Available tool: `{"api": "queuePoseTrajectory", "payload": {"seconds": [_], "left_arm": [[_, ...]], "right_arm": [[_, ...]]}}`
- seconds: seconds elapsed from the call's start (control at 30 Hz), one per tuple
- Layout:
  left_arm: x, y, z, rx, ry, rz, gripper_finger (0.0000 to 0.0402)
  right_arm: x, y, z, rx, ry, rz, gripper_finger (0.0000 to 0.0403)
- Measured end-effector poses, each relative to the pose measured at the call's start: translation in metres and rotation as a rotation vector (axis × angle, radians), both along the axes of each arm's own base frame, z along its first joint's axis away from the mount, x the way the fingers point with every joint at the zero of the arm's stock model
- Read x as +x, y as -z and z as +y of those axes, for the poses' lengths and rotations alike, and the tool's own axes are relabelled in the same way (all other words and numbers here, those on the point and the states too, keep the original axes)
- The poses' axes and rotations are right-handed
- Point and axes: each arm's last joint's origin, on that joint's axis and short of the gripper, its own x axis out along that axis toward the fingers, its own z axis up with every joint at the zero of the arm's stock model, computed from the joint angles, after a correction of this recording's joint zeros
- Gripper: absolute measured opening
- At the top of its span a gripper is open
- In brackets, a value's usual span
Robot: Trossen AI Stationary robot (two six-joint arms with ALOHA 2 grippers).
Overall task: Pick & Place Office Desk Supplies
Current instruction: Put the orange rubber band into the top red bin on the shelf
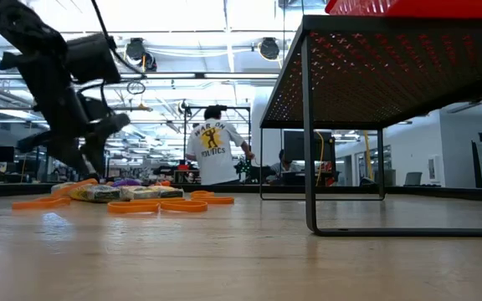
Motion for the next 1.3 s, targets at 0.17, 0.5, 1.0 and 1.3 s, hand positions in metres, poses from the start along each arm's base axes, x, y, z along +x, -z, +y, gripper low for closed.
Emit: {"api": "queuePoseTrajectory", "payload": {"seconds": [0.17, 0.5, 1.0, 1.3], "left_arm": [[-0.002, 0.001, 0.009, -0.012, -0.068, -0.007, 0.0197], [0.001, 0.002, 0.022, -0.018, -0.067, -0.044, 0.0227], [0.009, 0.017, 0.036, -0.056, -0.052, -0.031, 0.0226], [0.007, 0.017, 0.040, -0.068, -0.069, -0.036, 0.0136]], "right_arm": [[0.000, 0.000, 0.000, 0.000, 0.001, -0.001, 0.0165], [0.000, 0.000, 0.000, -0.001, 0.001, -0.001, 0.0166], [0.000, 0.000, 0.000, -0.001, 0.001, -0.002, 0.0165], [0.000, 0.000, 0.000, -0.001, 0.000, -0.002, 0.0165]]}}
